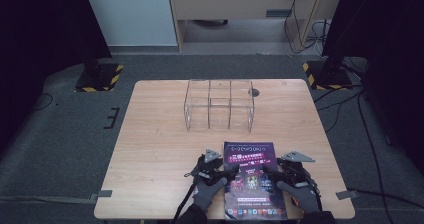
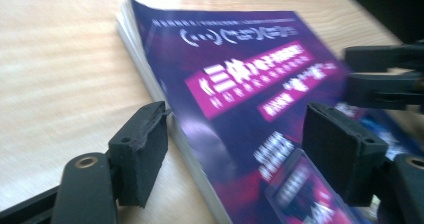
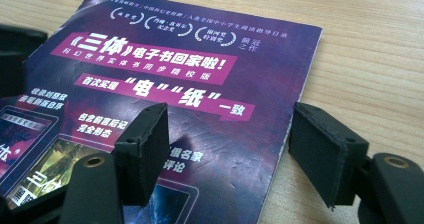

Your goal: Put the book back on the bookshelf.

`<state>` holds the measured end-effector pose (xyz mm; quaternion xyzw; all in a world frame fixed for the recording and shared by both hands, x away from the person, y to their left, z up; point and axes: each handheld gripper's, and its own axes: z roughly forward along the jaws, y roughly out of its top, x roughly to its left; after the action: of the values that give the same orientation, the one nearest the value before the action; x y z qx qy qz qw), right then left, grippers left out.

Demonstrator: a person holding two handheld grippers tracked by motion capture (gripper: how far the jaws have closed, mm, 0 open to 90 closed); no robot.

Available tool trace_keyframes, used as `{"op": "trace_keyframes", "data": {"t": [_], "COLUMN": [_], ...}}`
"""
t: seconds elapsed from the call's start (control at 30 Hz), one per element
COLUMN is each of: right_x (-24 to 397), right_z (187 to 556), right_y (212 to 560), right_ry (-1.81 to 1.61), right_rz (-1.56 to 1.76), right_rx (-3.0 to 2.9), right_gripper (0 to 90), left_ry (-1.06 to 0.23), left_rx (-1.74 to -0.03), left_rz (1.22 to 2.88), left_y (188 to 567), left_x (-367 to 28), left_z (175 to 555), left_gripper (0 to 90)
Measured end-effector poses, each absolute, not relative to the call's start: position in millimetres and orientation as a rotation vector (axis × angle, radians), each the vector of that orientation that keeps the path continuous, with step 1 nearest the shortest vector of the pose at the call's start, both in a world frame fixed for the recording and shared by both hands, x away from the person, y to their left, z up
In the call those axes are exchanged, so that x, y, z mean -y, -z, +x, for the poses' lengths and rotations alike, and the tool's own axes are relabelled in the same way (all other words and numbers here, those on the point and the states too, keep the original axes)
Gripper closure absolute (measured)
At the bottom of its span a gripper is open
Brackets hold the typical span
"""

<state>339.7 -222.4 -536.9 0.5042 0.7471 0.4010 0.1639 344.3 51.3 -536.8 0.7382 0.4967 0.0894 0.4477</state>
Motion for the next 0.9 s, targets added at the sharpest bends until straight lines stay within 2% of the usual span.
{"op": "trace_keyframes", "data": {"t": [0.13, 0.27, 0.4, 0.57, 0.7, 0.8, 0.9], "right_x": [222.0, 221.9, 221.0, 221.4, 222.0, 222.7, 222.3], "right_z": [339.5, 339.3, 339.2, 339.2, 339.6, 339.6, 339.6], "right_y": [537.0, 537.0, 536.9, 536.8, 536.9, 536.9, 536.9], "right_ry": [-1.145, -1.139, -1.131, -1.133, -1.14, -1.14, -1.138], "right_rz": [1.445, 1.441, 1.444, 1.443, 1.442, 1.442, 1.441], "right_rx": [-2.122, -2.124, -2.121, -2.123, -2.121, -2.122, -2.121], "right_gripper": [32.4, 32.4, 32.5, 32.7, 33.5, 34.0, 34.0], "left_ry": [-0.229, -0.184, -0.126, -0.097, -0.117, -0.165, -0.126], "left_rx": [-1.234, -1.272, -1.286, -1.2, -1.079, -1.112, -1.187], "left_rz": [1.827, 1.754, 1.728, 1.666, 1.712, 1.782, 1.8], "left_y": [536.7, 538.1, 537.0, 529.1, 522.7, 529.3, 538.3], "left_x": [-43.3, -46.0, -51.9, -57.6, -51.0, -50.9, -56.5], "left_z": [340.6, 340.1, 338.2, 333.2, 329.7, 332.3, 336.6], "left_gripper": [22.9, 23.0, 26.6, 29.7, 30.1, 25.2, 25.4]}}
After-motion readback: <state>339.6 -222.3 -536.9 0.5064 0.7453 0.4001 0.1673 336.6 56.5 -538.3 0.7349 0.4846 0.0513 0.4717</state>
